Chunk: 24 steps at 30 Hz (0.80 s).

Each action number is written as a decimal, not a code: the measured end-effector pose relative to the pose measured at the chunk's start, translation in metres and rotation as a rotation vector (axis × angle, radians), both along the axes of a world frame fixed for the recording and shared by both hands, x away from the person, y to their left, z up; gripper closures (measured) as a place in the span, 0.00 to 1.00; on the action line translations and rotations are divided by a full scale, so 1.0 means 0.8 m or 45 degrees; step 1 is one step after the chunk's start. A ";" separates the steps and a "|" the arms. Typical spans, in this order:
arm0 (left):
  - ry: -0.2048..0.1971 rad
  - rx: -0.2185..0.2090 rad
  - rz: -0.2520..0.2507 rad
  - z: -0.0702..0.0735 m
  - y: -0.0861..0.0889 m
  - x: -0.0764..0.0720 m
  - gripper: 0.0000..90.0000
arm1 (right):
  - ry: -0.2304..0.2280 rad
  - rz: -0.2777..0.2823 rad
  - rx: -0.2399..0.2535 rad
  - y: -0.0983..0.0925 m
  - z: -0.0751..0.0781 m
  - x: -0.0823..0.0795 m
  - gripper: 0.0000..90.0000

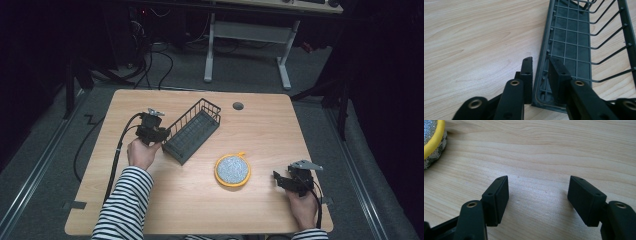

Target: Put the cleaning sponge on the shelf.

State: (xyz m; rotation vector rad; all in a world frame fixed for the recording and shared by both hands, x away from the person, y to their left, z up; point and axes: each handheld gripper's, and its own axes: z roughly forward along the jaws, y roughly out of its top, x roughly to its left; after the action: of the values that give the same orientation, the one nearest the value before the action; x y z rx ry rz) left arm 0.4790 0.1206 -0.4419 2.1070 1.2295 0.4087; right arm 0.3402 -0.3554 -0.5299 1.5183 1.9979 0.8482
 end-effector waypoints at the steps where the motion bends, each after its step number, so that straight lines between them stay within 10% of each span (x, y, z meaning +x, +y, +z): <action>1: 0.000 0.000 0.000 0.000 0.000 0.000 0.86 | 0.000 0.000 0.000 0.000 0.000 0.000 0.37; 24: -0.016 -0.042 -0.107 -0.004 -0.002 -0.023 0.96 | 0.000 0.000 -0.001 0.000 0.000 0.000 0.37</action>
State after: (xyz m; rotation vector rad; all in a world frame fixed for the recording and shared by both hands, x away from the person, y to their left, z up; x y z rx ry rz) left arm 0.4603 0.1187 -0.4448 2.1166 1.1294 0.3612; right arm 0.3401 -0.3553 -0.5299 1.5177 1.9980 0.8469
